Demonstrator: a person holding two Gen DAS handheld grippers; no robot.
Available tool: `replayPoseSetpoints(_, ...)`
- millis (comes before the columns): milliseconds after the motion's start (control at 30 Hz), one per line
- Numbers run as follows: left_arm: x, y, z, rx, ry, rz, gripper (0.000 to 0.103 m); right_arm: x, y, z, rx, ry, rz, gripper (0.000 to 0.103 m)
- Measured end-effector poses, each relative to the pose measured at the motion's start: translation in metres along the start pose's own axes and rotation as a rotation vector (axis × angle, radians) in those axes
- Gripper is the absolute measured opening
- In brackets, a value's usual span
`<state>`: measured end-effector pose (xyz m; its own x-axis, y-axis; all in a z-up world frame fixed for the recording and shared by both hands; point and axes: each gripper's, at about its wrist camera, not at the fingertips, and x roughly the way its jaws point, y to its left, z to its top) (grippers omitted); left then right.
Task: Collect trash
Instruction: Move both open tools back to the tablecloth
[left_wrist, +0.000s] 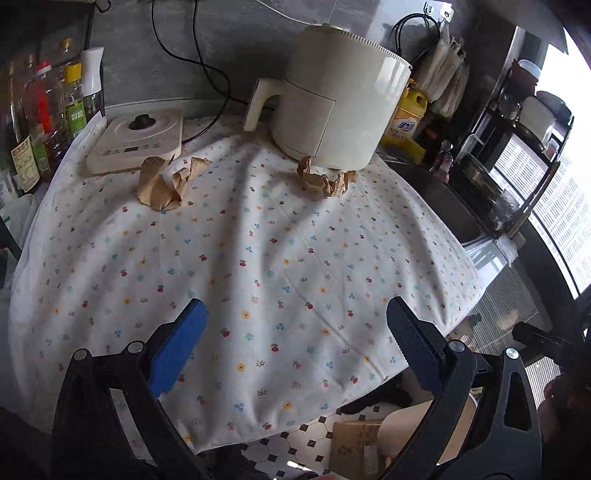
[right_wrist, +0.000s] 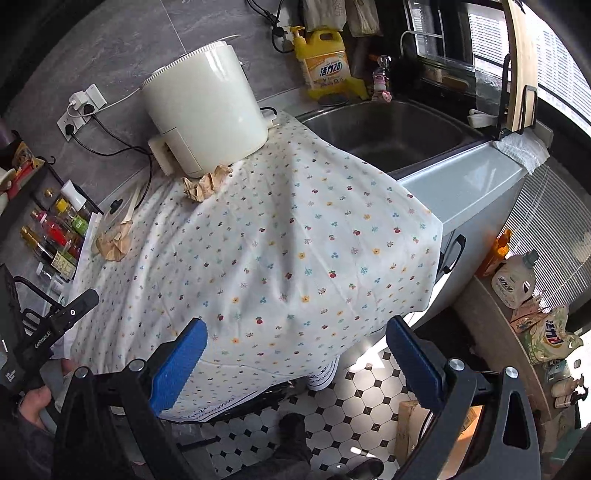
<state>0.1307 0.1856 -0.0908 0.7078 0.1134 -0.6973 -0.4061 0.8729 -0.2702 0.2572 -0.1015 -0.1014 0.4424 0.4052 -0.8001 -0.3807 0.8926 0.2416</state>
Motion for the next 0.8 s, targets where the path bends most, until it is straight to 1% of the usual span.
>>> replayPoseSetpoints(100,-0.001,0.027,0.010,-0.039,-0.019,0.024,0.097,0.017,0.026,0.012,-0.042,0.014,0.006,0.095)
replayPoseSetpoints(233,0.004,0.061,0.024,-0.069,-0.029,0.049,0.097,0.035,0.055,0.026,-0.062,0.017,0.014,0.095)
replayPoseSetpoints(400,0.016,0.090,0.041,-0.088,-0.027,0.064,0.097,0.056,0.087,0.037,-0.098,0.025,0.015,0.095)
replayPoseSetpoints(567,0.042,0.108,0.060,-0.067,-0.012,0.061,0.097,0.078,0.106,0.047,-0.099,0.030,0.003,0.095)
replayPoseSetpoints(800,0.082,0.119,0.085,-0.014,0.027,0.053,0.097,0.100,0.123,0.064,-0.065,0.017,-0.024,0.095)
